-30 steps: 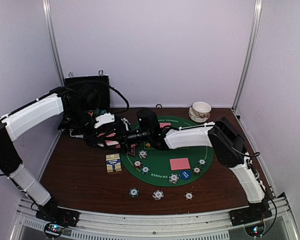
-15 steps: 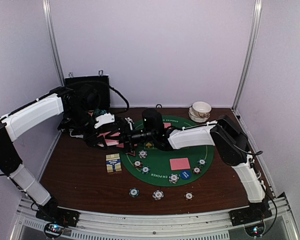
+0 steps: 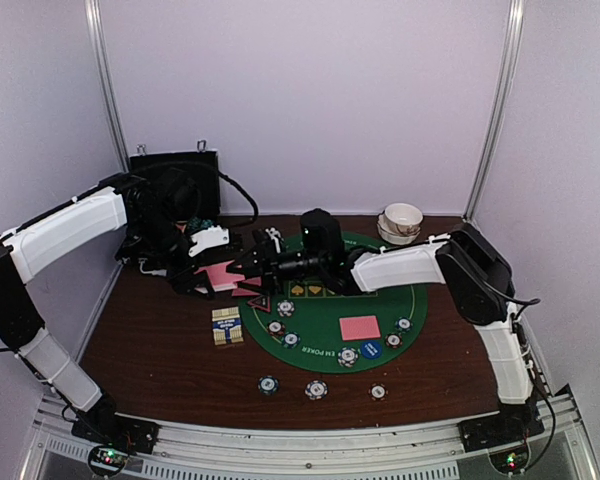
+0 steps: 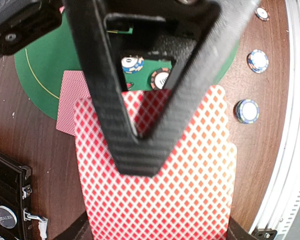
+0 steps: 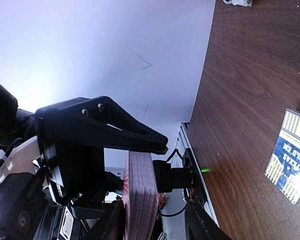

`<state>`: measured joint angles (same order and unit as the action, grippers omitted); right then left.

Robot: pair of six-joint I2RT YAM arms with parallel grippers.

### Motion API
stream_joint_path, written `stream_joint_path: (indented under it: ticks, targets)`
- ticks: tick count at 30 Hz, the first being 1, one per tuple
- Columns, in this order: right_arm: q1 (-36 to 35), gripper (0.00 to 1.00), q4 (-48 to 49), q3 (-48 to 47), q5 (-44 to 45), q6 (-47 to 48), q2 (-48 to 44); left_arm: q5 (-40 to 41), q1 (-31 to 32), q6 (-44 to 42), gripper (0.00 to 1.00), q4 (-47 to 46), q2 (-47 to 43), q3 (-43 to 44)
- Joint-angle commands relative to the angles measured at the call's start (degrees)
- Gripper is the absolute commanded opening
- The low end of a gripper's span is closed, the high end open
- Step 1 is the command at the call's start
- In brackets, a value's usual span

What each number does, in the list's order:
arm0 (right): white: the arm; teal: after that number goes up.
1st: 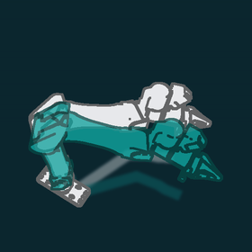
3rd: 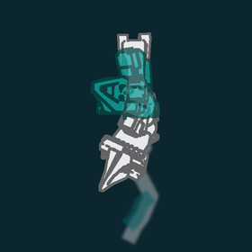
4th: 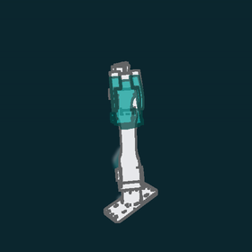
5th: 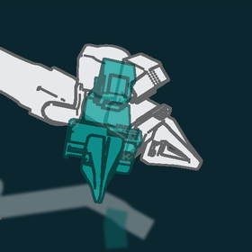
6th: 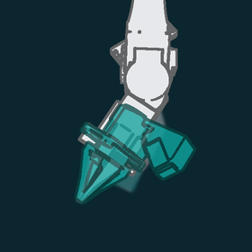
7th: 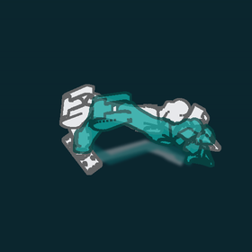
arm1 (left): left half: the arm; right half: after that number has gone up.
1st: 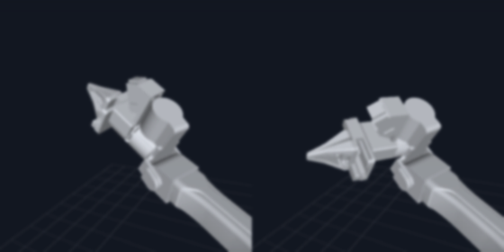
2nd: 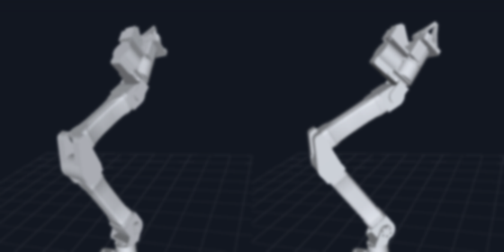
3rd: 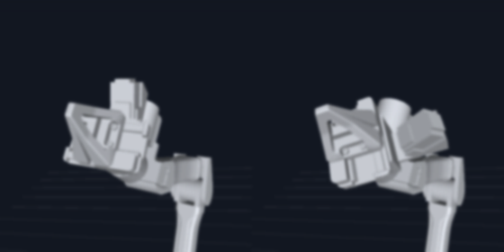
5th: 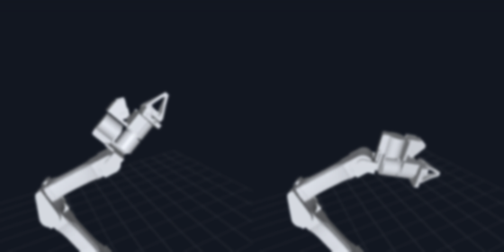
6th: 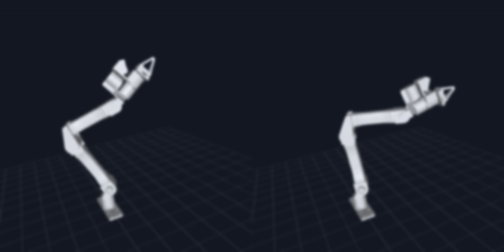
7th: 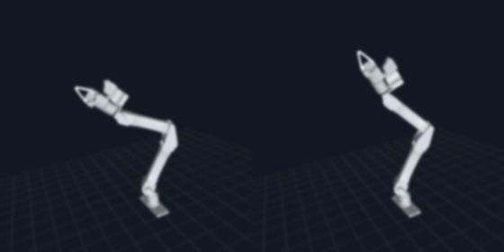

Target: Distribute texas hold em gaming equipment

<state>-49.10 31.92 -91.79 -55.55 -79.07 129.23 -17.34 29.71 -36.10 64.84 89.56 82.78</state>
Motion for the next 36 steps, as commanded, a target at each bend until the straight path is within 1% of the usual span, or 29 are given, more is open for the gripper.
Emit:
stream_joint_path:
  ticks: [1, 4, 14, 21, 30, 35, 36]
  targets:
    - [0.76, 0.41, -0.02, 1.63, -0.65, 0.59, -4.24, -0.80, -0.10, -0.59, 0.00, 0.00, -1.54, 0.80]
    - [1.00, 0.39, -0.46, 2.87, -0.68, 1.15, -5.73, -0.61, -0.10, -0.67, 0.00, 0.11, -1.54, 0.72]
    - [1.12, 0.24, -1.69, 4.99, -0.87, 1.81, -8.82, -0.03, -0.10, -0.82, 0.00, 0.02, -1.09, 0.67]
    - [0.51, 0.16, -2.11, 4.54, -1.22, 1.50, -8.98, 0.80, -0.10, -0.82, 0.00, 0.04, -0.51, 1.21]
    - [-0.36, 0.09, -2.12, 4.12, -1.91, 1.30, -8.36, 1.57, -0.10, -0.86, 0.00, 0.03, -0.31, 1.33]
    - [-0.50, 0.08, -2.74, 3.43, -2.39, 1.22, -8.07, 2.36, -0.10, -0.91, 0.00, 0.10, -0.10, 1.50]
    - [-0.41, 0.05, -2.86, 3.41, -2.42, 1.28, -8.04, 2.25, -0.10, -0.86, 0.00, 0.06, -0.17, 1.50]
